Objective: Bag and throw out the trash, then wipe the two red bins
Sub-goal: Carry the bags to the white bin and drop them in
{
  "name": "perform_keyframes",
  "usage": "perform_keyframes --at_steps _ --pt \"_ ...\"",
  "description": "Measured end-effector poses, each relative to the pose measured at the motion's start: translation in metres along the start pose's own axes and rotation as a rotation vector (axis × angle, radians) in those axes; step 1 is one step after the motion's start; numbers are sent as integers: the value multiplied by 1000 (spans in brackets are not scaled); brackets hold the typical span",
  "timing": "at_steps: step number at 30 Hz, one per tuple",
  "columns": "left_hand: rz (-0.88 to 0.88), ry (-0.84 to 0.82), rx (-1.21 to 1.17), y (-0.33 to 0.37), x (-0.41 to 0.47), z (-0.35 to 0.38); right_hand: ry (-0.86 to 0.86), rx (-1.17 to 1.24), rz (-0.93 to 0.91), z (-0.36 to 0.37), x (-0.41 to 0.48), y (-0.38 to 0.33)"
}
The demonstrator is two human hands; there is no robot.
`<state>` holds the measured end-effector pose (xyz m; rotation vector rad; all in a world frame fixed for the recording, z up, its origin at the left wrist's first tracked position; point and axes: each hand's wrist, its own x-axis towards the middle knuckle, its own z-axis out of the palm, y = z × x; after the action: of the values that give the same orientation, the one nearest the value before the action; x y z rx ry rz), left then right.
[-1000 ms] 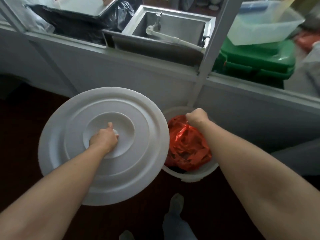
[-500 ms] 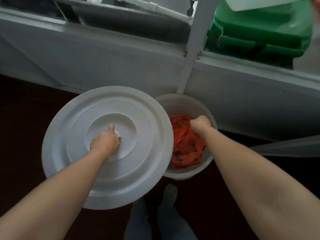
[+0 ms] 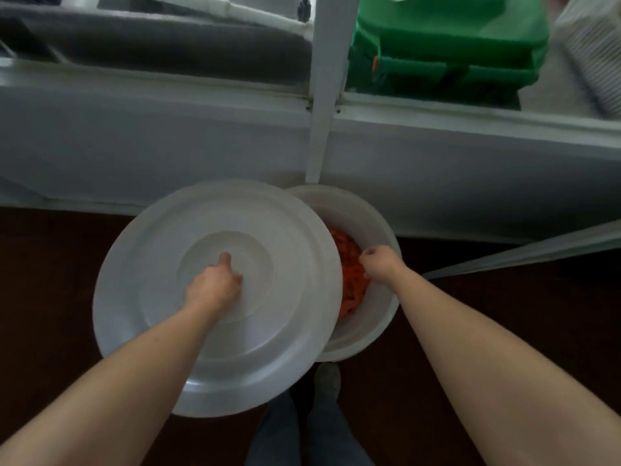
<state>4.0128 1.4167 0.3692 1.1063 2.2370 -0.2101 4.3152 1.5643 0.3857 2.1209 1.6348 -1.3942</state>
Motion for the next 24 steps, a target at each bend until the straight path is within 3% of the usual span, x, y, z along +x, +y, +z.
perform_keyframes --at_steps 11,16,24 --pt "264 -28 104 83 56 75 8 0 120 12 48 69" --pt "330 -14 151 115 77 122 232 -28 88 20 67 104" --pt "385 3 186 153 102 169 172 22 34 39 97 148"
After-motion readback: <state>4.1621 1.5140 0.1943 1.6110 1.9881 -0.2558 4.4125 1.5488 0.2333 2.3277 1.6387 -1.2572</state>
